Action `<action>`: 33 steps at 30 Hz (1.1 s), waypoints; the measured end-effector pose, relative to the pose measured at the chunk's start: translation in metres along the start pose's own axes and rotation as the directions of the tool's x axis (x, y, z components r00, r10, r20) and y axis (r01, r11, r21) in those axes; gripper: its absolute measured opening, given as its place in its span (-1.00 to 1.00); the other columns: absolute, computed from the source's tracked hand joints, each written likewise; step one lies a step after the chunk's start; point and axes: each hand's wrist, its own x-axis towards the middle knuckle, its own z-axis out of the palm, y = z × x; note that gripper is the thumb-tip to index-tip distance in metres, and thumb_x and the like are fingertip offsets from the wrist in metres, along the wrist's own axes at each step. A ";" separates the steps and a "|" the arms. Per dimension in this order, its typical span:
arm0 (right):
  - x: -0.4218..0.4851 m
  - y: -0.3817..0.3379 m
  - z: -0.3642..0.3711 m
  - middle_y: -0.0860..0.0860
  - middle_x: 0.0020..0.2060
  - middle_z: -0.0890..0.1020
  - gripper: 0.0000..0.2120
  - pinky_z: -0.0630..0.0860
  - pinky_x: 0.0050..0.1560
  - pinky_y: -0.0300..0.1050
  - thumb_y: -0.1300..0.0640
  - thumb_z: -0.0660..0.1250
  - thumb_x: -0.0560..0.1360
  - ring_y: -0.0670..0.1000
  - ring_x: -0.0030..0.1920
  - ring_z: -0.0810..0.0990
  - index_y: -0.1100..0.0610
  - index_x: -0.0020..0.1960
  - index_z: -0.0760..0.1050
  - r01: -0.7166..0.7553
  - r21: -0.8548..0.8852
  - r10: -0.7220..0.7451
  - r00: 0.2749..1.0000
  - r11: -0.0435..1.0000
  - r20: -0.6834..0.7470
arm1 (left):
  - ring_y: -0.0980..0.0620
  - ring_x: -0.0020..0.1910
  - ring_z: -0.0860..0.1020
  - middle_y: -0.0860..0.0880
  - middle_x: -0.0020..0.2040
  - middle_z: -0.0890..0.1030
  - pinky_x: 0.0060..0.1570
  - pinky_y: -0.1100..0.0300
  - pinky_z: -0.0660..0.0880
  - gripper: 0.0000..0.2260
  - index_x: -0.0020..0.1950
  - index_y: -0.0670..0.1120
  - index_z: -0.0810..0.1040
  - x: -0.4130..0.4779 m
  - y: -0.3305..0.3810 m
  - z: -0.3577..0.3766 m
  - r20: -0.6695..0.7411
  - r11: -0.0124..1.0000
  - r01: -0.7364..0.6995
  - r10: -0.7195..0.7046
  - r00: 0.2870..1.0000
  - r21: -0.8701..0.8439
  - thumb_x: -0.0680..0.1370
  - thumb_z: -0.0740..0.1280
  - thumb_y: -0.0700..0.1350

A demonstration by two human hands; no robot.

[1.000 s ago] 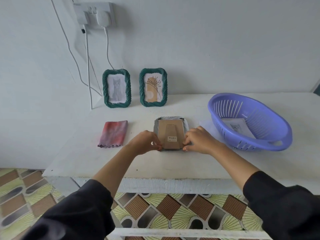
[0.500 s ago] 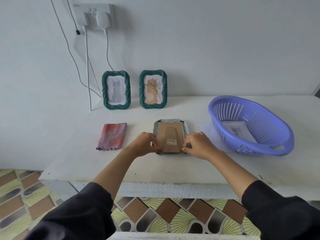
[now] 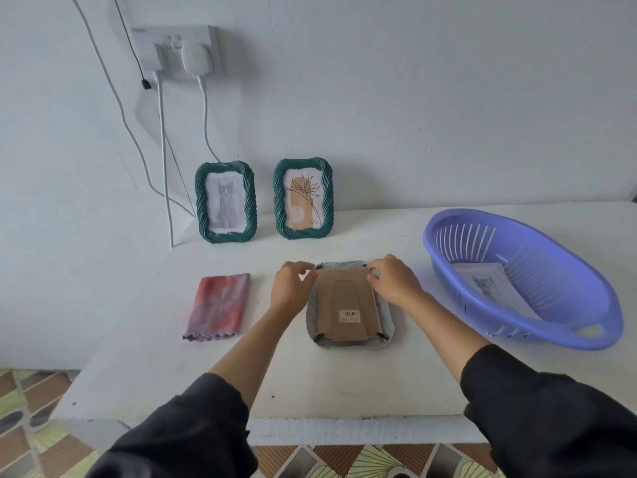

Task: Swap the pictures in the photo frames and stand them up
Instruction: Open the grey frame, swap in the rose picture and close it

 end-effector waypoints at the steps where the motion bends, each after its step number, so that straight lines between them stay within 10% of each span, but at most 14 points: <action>1: 0.006 0.000 0.001 0.17 0.23 0.44 -0.68 0.44 0.10 -0.07 0.16 0.17 0.58 0.17 0.15 0.52 0.17 0.31 0.45 -0.025 0.006 0.025 1.000 1.000 0.000 | -0.09 0.13 0.52 -0.15 0.19 0.55 0.12 0.17 0.40 -0.73 0.24 -0.11 0.56 0.006 -0.001 0.003 0.029 0.999 0.000 -0.001 1.000 0.041 0.57 0.27 -0.08; 19: 0.034 0.001 0.025 0.22 -0.03 0.66 -0.82 0.59 0.01 0.11 0.31 0.24 0.47 0.22 0.00 0.62 0.31 -0.06 0.62 -0.114 0.090 0.124 0.985 0.989 -0.119 | -0.03 0.15 0.52 -0.09 0.15 0.61 0.02 0.31 0.32 -0.77 0.15 -0.14 0.62 0.046 -0.008 0.014 0.170 0.994 -0.090 0.077 0.982 0.067 0.51 0.34 -0.17; 33: 0.033 0.001 0.033 0.10 -0.04 0.63 -0.77 0.35 -0.26 -0.19 0.33 0.19 0.45 0.15 -0.09 0.60 0.19 -0.12 0.62 -0.151 0.083 0.162 0.975 0.985 -0.150 | -0.02 0.04 0.56 -0.11 0.06 0.66 -0.05 0.28 0.38 -0.82 0.05 -0.16 0.66 0.040 -0.009 0.018 0.097 0.999 -0.020 0.024 0.995 -0.037 0.49 0.38 -0.16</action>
